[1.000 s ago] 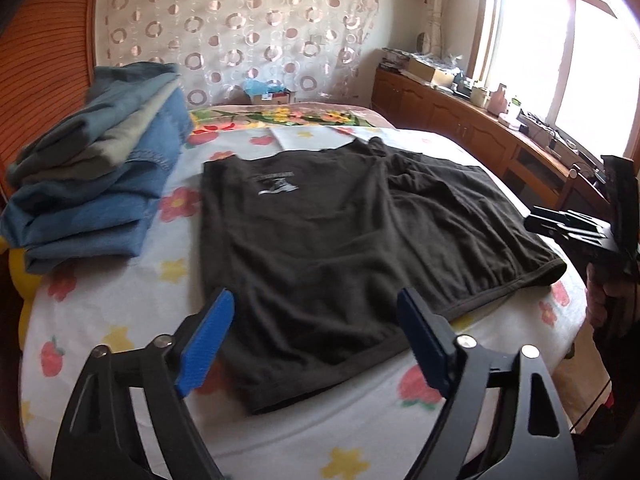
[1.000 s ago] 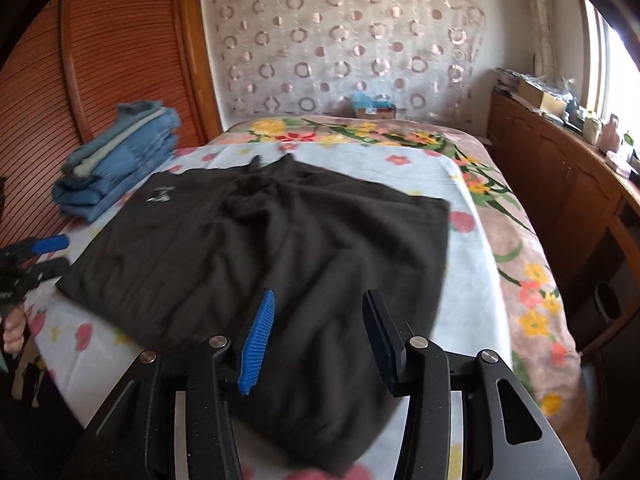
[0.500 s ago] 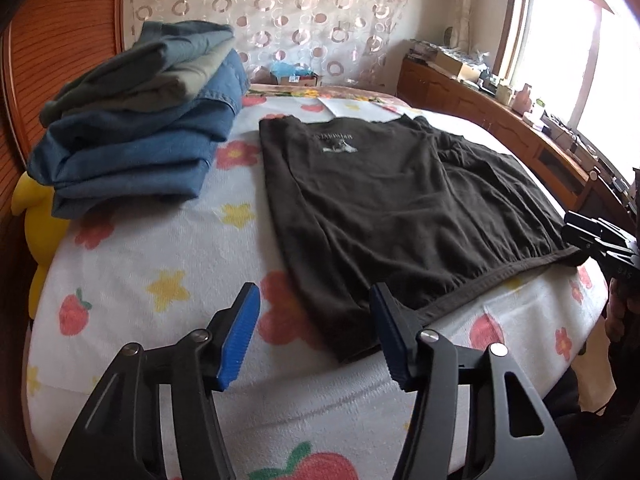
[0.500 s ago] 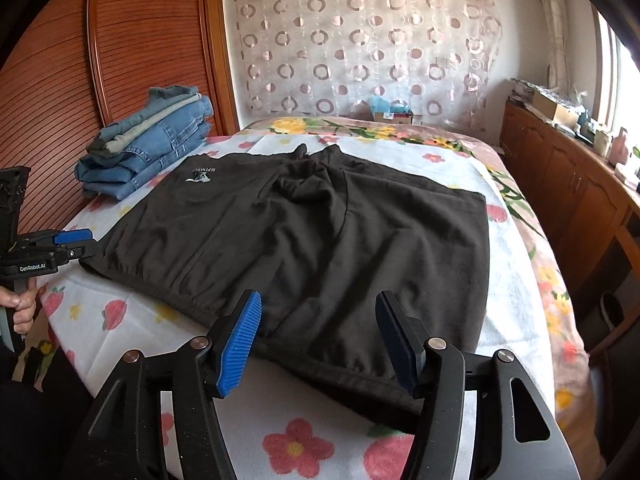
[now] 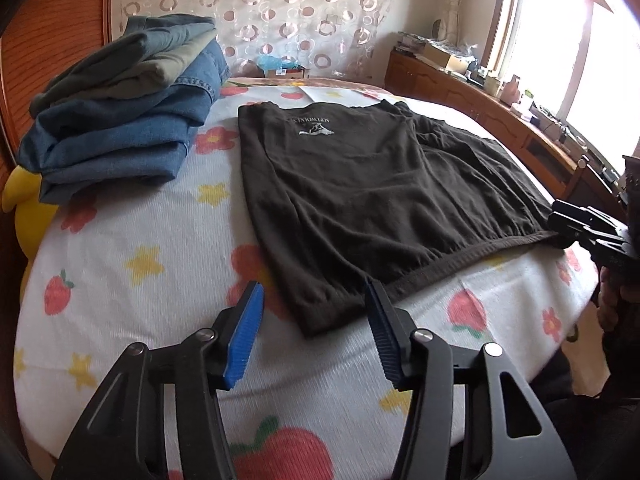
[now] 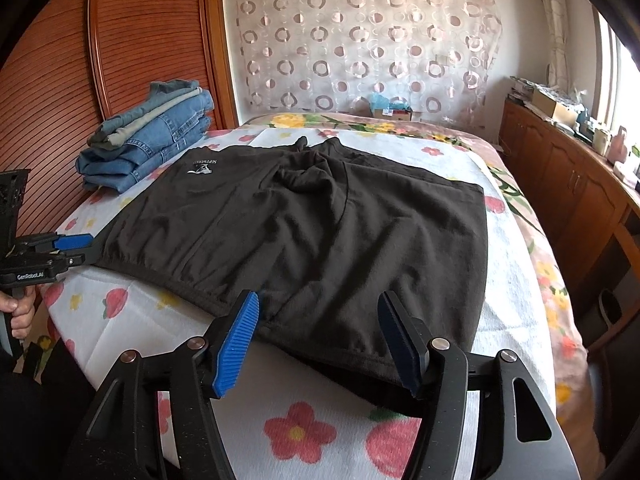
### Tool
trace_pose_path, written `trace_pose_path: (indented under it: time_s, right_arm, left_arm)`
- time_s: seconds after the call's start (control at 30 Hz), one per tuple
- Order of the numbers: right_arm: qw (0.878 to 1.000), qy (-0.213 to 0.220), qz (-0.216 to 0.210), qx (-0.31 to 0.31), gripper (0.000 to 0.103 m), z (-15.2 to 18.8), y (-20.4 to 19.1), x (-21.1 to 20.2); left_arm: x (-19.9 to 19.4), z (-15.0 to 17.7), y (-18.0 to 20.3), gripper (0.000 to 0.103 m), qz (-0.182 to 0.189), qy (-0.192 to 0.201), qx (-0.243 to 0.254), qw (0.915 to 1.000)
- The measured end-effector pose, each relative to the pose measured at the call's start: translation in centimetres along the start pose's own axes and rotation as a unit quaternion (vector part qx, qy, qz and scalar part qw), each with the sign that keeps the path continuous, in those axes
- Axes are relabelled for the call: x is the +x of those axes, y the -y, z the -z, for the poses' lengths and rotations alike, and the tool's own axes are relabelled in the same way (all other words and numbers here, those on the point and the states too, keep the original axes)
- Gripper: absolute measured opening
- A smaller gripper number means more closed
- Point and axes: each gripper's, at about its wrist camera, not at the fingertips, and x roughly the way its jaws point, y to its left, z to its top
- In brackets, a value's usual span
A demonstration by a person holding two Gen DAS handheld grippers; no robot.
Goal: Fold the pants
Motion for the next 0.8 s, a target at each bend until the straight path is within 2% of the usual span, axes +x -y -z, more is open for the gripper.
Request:
trace_pose_path:
  time_s: [0.07,0.17,0.23,0.37,0.53,0.8]
  right_arm:
    - [1.000,0.000,0.000,-0.001,0.065,0.2,-0.3,0.0]
    - [1.000,-0.001,0.003,-0.003,0.065,0.5,-0.6,0.0]
    - [1.000,-0.005,0.008,-0.005,0.065,0.7,-0.6,0.1]
    - [1.000,-0.006,0.012,-0.006,0.065,0.8,-0.5,0.1]
    - [1.000,-0.004,0.012,0.005,0.065,1.0,0.1,-0.1]
    - [1.000,-0.002,0.009,0.011,0.065,1.6,0.5,-0.4]
  left_arm:
    - [-0.1,0.1,0.1,0.052,-0.001,0.001,-0.001,1.0000]
    - [-0.1,0.2,0.1,0.039,-0.003,0.009,-0.004,1.0000]
    - [0.0,0.2,0.2,0.026,-0.006,0.013,-0.005,0.9999]
    - [-0.3,0.3,0.4,0.013,-0.012,0.025,-0.002,0.9996]
    - [-0.5,-0.2,0.9,0.007,-0.015,0.029,0.012,0.9994]
    - [-1.3,-2.0,2.9,0.005,-0.006,0.046,0.040,0.9982]
